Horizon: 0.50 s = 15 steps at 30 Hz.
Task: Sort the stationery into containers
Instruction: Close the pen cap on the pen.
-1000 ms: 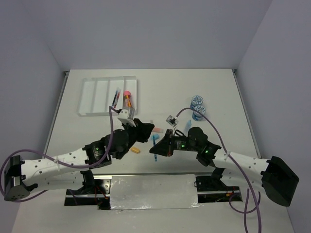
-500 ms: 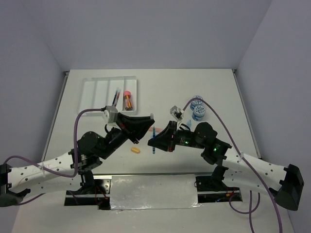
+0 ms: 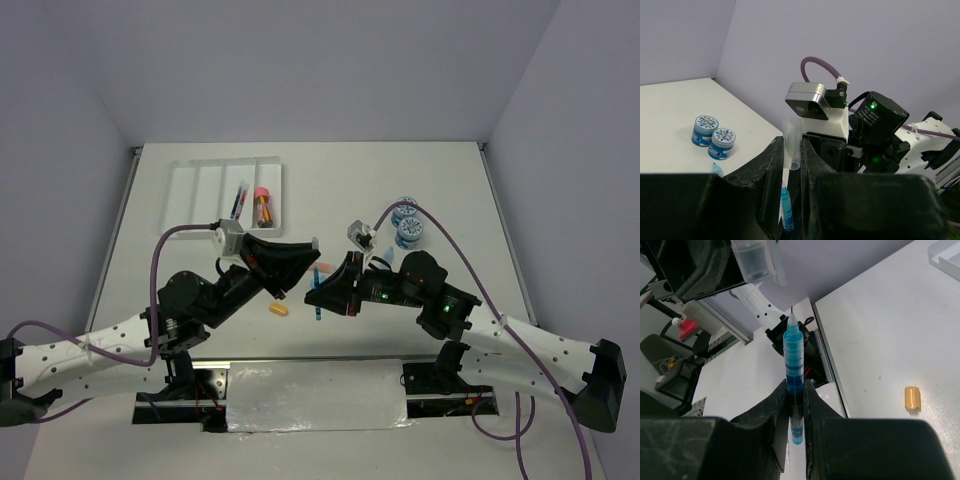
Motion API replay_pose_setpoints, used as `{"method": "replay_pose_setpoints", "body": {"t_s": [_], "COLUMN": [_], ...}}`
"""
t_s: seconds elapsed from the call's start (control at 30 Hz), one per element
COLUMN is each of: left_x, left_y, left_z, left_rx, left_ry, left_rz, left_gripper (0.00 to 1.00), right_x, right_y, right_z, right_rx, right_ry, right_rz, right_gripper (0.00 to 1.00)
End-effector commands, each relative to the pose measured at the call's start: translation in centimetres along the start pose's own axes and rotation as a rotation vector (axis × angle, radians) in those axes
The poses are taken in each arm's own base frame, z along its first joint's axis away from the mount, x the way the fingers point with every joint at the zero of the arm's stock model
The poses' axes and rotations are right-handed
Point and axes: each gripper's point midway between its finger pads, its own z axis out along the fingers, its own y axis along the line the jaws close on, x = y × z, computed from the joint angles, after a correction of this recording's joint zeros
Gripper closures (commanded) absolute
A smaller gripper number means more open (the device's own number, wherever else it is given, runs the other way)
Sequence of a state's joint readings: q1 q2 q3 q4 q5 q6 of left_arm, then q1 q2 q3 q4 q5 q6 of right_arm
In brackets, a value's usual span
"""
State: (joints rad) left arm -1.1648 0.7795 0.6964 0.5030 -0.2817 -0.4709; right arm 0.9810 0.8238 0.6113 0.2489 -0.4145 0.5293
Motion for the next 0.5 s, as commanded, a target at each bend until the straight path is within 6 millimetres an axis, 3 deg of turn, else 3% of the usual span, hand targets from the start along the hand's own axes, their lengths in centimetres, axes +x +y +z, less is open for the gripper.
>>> {"method": "replay_pose_setpoints", "body": {"t_s": [0.0,0.47], "left_x": [-2.2,-1.5], "left_y": [-1.6,-0.6], "left_z": [0.5,0.7], "left_rx": [0.059,0.006], "left_ry": [-0.068,-0.046], "left_rz": [0.000,0.004], "left_gripper": [1.00,1.00], "right_x": [-2.6,-3.2], "right_y": [1.7,0.8], "right_z": [-0.1,-0.4], "right_rx": [-0.028,0.036], "right_ry": [-0.056,-0.077], "right_rz": [-0.055,-0.085], "right_gripper": [1.00,1.00]}}
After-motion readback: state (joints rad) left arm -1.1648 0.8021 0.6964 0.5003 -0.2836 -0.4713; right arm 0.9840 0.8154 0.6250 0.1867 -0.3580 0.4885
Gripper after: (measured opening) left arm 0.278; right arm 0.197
